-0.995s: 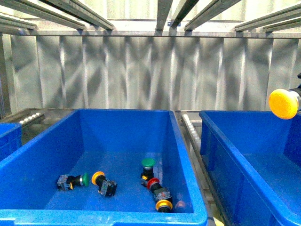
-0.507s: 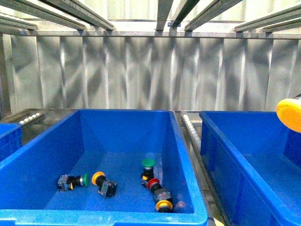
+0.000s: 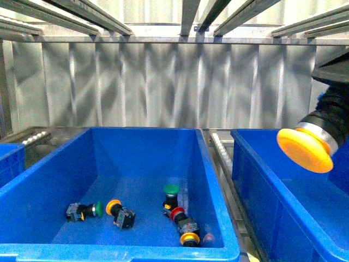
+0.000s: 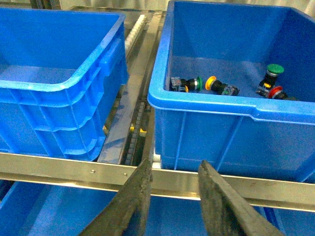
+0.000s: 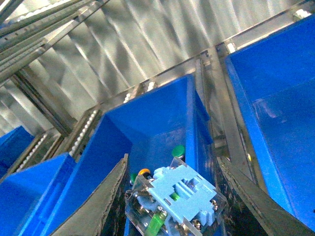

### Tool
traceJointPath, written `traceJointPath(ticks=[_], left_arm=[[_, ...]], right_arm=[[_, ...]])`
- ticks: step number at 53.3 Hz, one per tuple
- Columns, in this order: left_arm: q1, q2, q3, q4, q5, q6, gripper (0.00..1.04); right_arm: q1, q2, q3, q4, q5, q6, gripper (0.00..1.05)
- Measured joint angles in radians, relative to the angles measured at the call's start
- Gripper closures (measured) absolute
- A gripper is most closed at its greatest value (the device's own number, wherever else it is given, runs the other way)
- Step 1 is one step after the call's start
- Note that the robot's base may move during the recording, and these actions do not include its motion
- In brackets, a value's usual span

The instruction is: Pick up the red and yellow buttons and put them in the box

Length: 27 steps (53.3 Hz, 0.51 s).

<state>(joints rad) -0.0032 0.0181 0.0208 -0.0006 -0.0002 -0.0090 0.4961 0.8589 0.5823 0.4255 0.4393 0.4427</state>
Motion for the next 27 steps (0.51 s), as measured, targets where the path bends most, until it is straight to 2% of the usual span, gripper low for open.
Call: traceJointPath(ticks=[6,12,17,27], left_arm=[[0.0,-0.003,0.0,0.0,0.0,0.0,0.44],[0.0,-0.003,0.0,0.0,0.0,0.0,0.27],[0.0,-0.003,0.0,0.0,0.0,0.001,0.08],[0.0,-0.003,0.0,0.0,0.0,0.002,0.08]], right_arm=[[0.091,-0.002,-0.011,0.019,0.071,-0.043,0.62],[0.134,-0.004,-0.02,0.034,0.108,-0.08,0.62],[0.156,-0.004,-0.022,0.041,0.121,-0.122,0.62],[0.13,-0.008,-0.022,0.029,0.109,-0.142,0.62]])
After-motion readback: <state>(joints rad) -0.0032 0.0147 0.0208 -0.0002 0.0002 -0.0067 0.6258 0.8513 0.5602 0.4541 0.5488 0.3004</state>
